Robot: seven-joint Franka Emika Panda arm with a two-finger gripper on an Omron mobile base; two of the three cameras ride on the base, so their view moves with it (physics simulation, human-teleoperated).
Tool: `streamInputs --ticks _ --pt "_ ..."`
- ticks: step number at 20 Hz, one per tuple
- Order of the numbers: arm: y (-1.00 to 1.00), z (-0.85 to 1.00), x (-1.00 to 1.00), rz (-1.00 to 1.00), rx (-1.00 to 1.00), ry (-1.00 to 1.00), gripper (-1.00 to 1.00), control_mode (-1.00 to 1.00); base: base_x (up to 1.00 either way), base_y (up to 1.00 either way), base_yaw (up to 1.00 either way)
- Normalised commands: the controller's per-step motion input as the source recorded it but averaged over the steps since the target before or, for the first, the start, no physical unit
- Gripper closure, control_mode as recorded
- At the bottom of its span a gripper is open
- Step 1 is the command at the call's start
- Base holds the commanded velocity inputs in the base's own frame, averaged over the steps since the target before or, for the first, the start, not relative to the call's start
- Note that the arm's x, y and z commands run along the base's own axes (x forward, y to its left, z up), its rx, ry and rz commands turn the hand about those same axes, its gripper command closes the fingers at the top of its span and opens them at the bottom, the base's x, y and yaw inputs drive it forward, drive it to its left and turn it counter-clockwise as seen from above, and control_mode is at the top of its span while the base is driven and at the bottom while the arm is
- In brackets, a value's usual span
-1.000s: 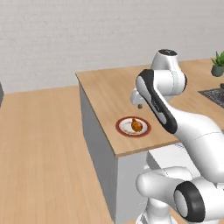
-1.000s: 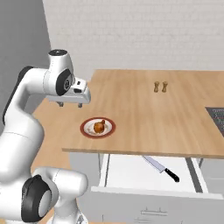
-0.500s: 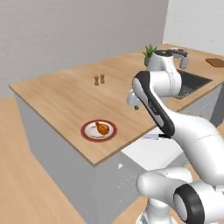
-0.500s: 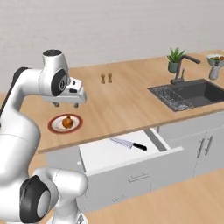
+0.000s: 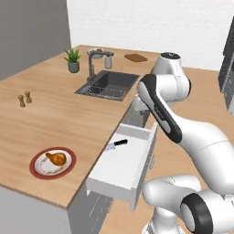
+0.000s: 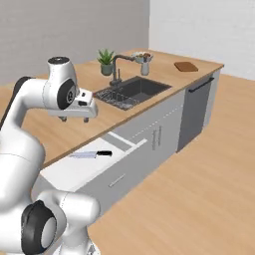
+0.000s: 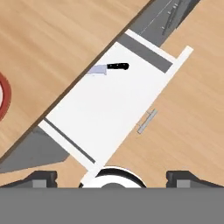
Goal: Pick up the knife from the drawer and place it on the cutting board. Then place the meat from the plate to the cutting board.
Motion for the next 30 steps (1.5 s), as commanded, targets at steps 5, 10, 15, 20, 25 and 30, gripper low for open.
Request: streamInputs --ticks 5,10,15,20,25,30 --pt "0.00 0.00 0.00 0.00 0.00 0.00 -1.00 1.00 -0.09 0.69 -0.63" --pt "0.00 0.00 0.00 0.00 0.00 0.00 -1.00 1.00 -0.42 0.47 -0.32" --pt "0.00 0.00 0.00 0.00 0.00 0.00 -1.00 1.00 -0.53 0.09 -0.12" --pt "0.00 0.00 0.00 0.00 0.00 0.00 -1.00 1.00 -0.03 0.08 -0.01" --pt "0.00 -0.28 0.02 -0.02 0.00 0.00 -1.00 -1.00 0.00 0.00 0.00" --pt "0.06 -0.99 0.56 -0.22 0.03 0.07 -1.00 -1.00 0.00 0.00 0.00"
